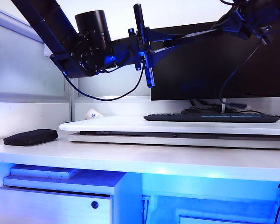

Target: Unplug the data cable of the portable hard drive.

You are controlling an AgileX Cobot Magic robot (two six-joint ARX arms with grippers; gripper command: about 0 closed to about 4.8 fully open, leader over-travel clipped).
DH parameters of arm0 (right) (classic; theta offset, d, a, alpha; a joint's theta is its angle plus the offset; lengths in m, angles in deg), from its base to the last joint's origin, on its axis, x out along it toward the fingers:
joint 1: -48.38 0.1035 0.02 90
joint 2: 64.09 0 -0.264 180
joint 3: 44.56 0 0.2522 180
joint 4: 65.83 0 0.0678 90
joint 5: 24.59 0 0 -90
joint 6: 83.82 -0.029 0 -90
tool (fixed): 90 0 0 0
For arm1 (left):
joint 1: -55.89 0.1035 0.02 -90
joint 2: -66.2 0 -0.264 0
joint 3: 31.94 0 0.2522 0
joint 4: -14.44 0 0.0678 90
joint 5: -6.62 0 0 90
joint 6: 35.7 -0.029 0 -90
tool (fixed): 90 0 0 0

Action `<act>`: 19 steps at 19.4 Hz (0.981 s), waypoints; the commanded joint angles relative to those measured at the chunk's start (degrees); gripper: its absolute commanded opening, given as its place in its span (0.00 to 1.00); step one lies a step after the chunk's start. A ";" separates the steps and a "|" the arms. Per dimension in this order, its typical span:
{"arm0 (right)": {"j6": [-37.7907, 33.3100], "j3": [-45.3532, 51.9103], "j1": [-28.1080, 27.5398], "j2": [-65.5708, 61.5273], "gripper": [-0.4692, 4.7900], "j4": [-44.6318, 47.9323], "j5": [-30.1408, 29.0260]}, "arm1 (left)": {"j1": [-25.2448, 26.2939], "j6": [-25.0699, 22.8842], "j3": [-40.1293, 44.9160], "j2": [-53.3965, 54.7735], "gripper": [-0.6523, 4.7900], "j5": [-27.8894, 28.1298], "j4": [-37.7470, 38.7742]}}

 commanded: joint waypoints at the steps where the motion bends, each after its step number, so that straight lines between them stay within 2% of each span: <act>1: 0.59 -0.20 0.50 -0.39 0.09 0.70 -0.44 | -0.22 -0.26 -0.48 -0.63 0.11 -0.70 -1.70; 13: 2.86 -2.47 0.00 -0.52 0.09 2.27 7.56 | -0.22 0.83 -0.48 -0.63 0.11 -3.45 -1.51; 19: 3.08 -6.56 -3.21 -2.19 0.09 0.59 7.50 | -0.20 1.25 -0.48 -0.63 0.11 -3.82 -1.27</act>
